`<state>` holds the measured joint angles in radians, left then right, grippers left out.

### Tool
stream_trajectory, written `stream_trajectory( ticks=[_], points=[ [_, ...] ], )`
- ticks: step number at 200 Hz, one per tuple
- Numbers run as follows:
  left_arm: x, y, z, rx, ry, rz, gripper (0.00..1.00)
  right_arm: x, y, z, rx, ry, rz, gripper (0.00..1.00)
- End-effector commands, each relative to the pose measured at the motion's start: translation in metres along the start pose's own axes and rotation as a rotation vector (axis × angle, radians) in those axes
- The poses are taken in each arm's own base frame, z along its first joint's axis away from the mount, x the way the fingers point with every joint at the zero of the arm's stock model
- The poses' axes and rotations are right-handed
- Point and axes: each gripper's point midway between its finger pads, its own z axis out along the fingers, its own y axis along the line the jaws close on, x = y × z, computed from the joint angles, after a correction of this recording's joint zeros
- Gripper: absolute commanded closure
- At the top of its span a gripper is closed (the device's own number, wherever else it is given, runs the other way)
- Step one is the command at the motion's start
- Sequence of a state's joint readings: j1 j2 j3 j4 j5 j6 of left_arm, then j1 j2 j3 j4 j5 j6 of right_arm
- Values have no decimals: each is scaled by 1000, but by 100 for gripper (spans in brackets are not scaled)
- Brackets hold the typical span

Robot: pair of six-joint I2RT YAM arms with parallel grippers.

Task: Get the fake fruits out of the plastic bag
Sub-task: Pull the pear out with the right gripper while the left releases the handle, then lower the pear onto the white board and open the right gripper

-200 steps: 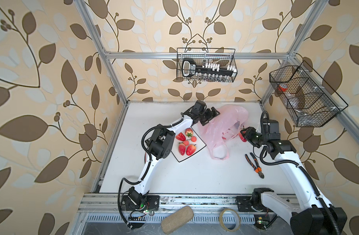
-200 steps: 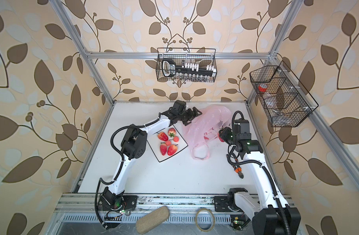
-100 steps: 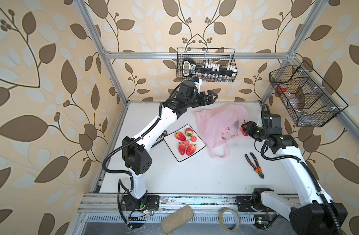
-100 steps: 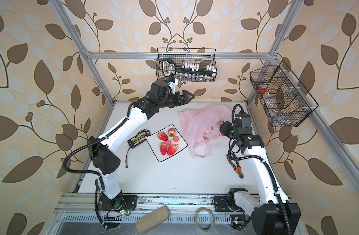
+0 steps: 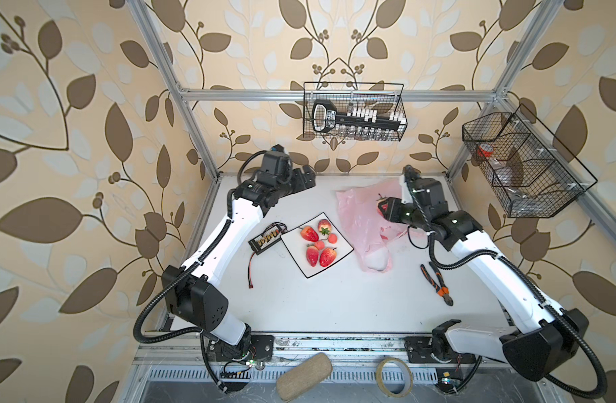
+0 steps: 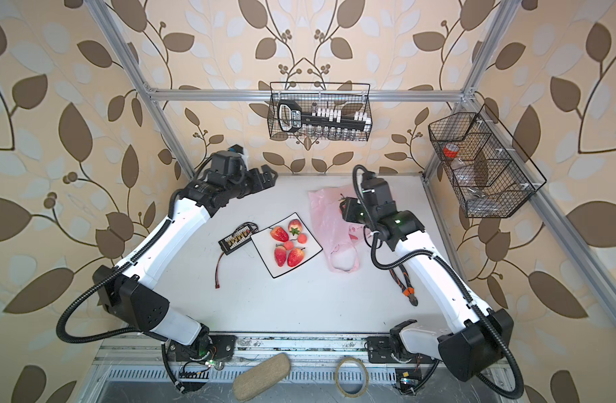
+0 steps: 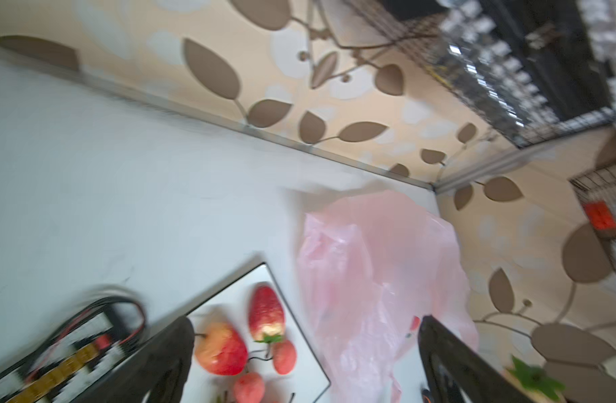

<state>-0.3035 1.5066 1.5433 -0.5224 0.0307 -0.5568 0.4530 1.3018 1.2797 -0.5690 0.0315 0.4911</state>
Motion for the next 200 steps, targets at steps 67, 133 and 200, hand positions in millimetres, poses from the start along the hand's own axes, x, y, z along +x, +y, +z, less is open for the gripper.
stream_trajectory(
  ticks=[67,133,200],
  points=[
    [29,159,-74,-441,-152,-297,1,87,171,96,-224,108,-438,56],
    [58,194,-108,-567,-176,-357,1,142,218,184,-201,134,-655,56],
    [65,202,-121,-604,-185,-290,1,179,197,223,-110,173,-754,52]
  ],
)
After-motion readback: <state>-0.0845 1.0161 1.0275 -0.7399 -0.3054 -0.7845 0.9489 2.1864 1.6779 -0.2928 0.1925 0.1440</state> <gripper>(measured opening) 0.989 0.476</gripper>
